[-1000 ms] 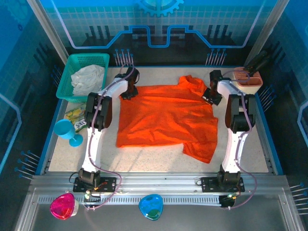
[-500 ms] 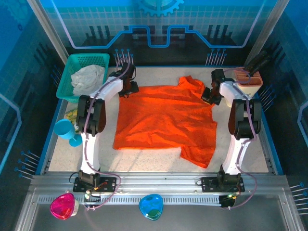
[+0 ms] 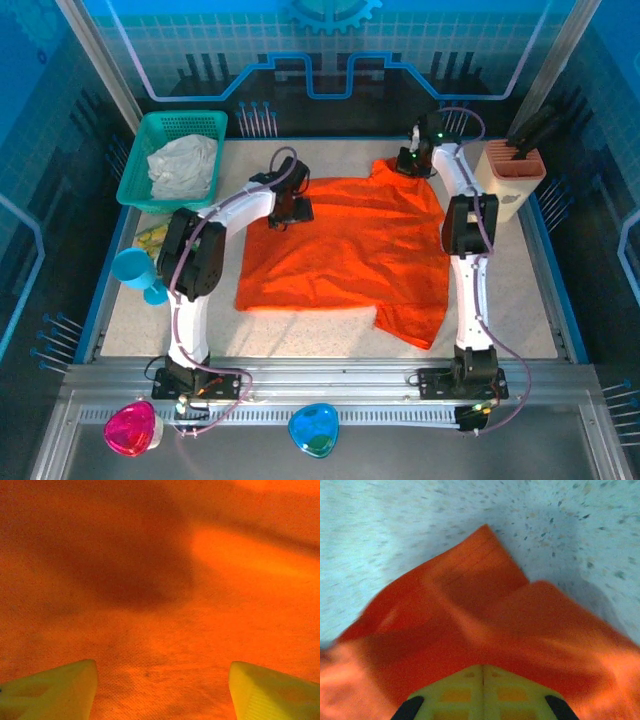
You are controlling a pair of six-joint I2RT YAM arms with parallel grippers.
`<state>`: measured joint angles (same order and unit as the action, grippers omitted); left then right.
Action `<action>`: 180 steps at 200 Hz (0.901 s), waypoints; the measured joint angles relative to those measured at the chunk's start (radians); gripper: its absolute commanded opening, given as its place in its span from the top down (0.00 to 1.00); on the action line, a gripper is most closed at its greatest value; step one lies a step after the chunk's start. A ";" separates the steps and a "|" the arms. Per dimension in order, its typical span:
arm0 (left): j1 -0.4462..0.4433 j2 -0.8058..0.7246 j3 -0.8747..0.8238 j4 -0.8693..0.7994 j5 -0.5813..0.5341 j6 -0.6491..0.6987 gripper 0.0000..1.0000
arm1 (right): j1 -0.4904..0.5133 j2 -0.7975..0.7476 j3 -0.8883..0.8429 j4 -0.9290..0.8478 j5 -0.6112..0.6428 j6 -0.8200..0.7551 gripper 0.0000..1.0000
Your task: Fold and stack the t-shirts
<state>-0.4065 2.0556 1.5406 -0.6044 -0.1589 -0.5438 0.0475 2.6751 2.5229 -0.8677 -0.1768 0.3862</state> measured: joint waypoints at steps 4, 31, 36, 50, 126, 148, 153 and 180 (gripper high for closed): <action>-0.003 0.007 -0.008 0.003 0.000 -0.004 0.30 | 0.000 0.032 0.032 -0.009 -0.003 0.001 0.97; -0.018 0.025 -0.079 0.024 -0.010 -0.024 0.30 | -0.003 0.093 0.110 -0.029 -0.044 0.024 1.00; -0.021 0.021 -0.084 0.033 -0.013 -0.028 0.30 | -0.003 0.093 0.105 -0.025 -0.051 0.032 1.00; -0.031 0.008 -0.109 0.061 -0.021 -0.038 0.30 | -0.003 0.090 0.095 -0.016 -0.050 0.056 1.00; -0.094 -0.084 -0.302 0.204 -0.113 -0.074 0.30 | -0.023 0.061 0.024 0.114 0.044 0.277 1.00; -0.096 -0.088 -0.324 0.225 -0.127 -0.087 0.30 | -0.029 0.061 0.016 0.161 0.082 0.337 1.00; -0.097 -0.088 -0.326 0.228 -0.132 -0.087 0.30 | -0.029 0.061 0.014 0.171 0.089 0.348 1.00; -0.104 -0.088 -0.331 0.235 -0.152 -0.087 0.31 | -0.029 0.061 0.003 0.237 0.123 0.401 0.99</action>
<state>-0.5102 1.9678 1.2095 -0.3698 -0.3107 -0.6304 0.0181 2.7358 2.5256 -0.6312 -0.0536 0.7876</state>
